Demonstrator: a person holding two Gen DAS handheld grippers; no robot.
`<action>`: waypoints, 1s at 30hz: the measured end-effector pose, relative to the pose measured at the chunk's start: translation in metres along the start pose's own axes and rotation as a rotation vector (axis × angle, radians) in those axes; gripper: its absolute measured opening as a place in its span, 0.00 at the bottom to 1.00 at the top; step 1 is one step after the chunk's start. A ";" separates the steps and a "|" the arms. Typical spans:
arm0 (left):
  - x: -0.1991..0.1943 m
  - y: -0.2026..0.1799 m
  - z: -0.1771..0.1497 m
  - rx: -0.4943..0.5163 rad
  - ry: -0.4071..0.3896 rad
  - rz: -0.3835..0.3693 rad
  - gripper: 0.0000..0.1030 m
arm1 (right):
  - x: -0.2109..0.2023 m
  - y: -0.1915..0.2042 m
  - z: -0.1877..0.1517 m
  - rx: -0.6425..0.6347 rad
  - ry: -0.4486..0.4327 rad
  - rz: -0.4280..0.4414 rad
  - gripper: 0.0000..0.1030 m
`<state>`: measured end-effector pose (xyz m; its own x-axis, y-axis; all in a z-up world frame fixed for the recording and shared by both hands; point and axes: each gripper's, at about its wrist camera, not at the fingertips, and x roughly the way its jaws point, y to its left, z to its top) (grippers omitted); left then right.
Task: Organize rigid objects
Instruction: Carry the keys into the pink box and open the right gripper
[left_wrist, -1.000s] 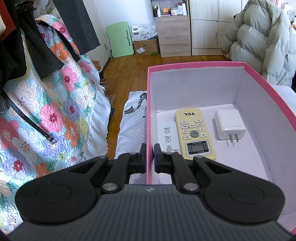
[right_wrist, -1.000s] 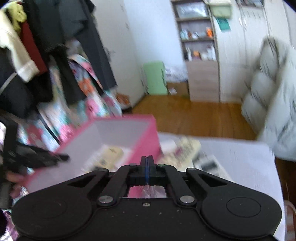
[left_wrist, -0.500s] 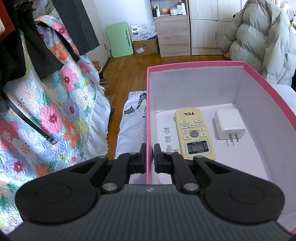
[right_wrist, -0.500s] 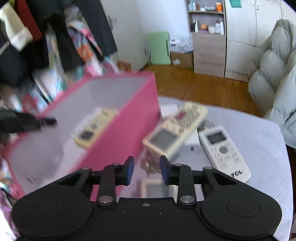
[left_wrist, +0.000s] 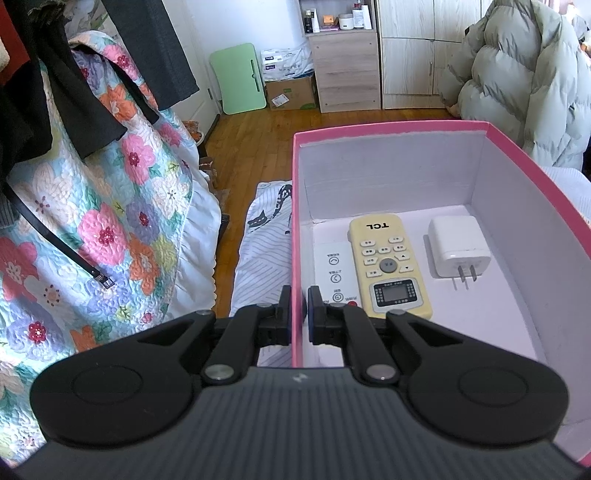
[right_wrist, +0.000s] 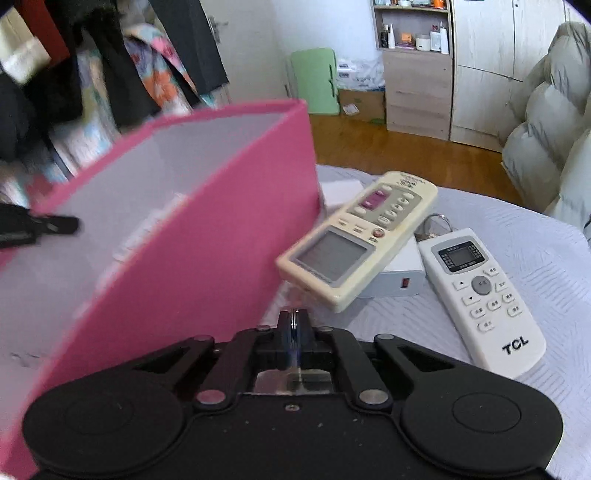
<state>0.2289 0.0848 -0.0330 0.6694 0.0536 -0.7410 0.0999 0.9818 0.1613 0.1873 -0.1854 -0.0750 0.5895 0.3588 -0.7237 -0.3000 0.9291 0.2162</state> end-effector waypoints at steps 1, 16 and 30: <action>0.000 0.000 0.000 -0.001 0.001 0.001 0.06 | -0.007 0.002 0.000 0.000 -0.016 -0.001 0.04; -0.001 0.001 0.000 -0.005 -0.002 -0.007 0.06 | -0.134 0.042 0.049 0.029 -0.286 0.126 0.04; -0.001 0.005 -0.001 -0.024 -0.003 -0.015 0.06 | -0.011 0.110 0.074 0.153 0.072 0.372 0.05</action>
<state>0.2285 0.0902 -0.0323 0.6700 0.0387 -0.7413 0.0922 0.9866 0.1348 0.2028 -0.0805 0.0051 0.4061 0.6709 -0.6204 -0.3652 0.7415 0.5629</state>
